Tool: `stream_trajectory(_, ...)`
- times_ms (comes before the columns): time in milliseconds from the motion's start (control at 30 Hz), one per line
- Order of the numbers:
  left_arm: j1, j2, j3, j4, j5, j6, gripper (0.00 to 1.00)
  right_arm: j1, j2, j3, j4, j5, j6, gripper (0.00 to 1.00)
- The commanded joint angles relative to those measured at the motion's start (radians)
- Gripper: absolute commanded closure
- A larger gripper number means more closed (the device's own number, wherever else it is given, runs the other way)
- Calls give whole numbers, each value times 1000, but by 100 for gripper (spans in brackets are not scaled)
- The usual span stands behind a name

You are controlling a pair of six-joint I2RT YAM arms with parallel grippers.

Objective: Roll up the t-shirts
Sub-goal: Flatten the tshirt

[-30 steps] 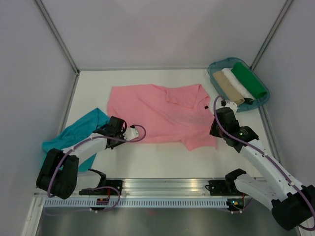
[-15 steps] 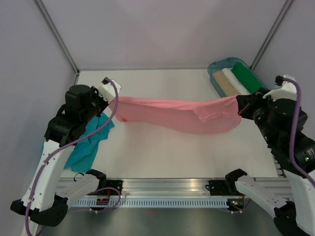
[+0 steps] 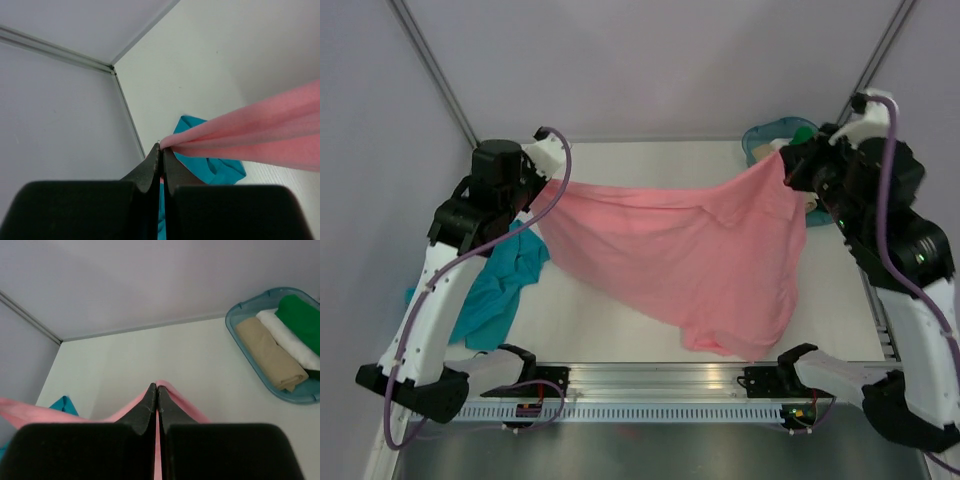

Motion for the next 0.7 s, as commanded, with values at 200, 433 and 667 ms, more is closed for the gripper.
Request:
stream_trajectory(200,23,282,379,359,-290,17,98,-94,596,561,166,-14,-61,100)
stream_trajectory(433,72,387,541,503,-331,91,98,-212,636,677,305,-20,2,100)
stream_trajectory(667,69,260,215,676,-287,125,98,-228,415,301,376,-3,-27,100)
